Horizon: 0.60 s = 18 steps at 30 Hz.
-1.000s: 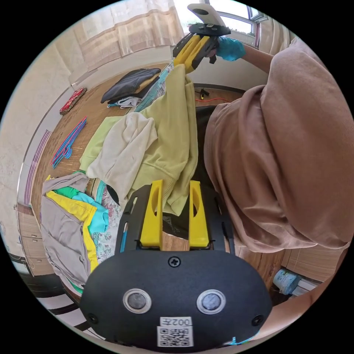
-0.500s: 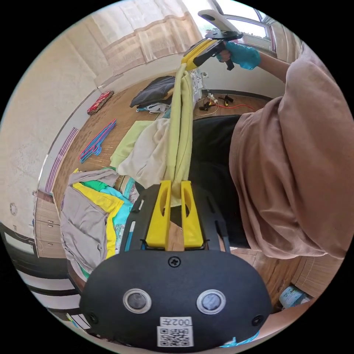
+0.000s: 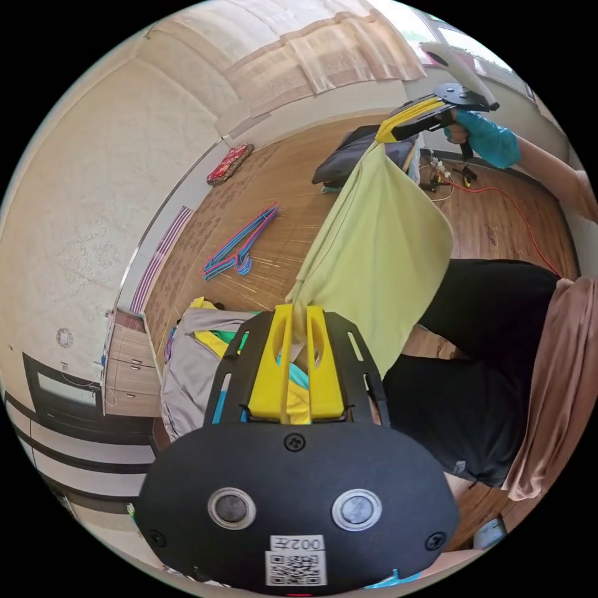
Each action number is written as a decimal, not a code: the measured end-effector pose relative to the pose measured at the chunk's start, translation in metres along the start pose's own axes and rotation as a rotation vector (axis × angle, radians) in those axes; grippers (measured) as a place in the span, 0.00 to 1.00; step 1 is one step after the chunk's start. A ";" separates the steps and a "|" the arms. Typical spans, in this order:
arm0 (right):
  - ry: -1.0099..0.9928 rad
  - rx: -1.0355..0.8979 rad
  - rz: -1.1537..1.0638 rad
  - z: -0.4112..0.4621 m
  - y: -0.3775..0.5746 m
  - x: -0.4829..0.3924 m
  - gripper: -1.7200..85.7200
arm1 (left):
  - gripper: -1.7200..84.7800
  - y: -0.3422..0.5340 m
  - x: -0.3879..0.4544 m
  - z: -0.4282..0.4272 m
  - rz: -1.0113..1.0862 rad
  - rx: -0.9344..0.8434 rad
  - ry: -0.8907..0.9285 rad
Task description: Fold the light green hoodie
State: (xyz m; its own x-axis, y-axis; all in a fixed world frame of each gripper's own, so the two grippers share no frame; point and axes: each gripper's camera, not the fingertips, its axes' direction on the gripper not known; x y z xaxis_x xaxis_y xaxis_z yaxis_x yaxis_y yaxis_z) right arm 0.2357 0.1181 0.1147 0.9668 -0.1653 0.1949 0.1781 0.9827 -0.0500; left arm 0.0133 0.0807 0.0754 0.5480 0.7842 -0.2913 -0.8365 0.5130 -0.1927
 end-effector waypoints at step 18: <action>0.019 -0.298 0.202 0.243 -0.060 0.138 0.01 | 0.07 -0.128 -0.093 0.201 -0.171 -0.262 0.209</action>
State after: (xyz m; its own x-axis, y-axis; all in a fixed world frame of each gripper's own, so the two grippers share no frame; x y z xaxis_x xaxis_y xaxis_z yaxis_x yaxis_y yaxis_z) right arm 0.3143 0.0563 0.3823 0.9907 0.0253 0.1333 0.0260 0.9287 -0.3698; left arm 0.0685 0.0123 0.3157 0.6910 0.5929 -0.4136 -0.7188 0.5023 -0.4807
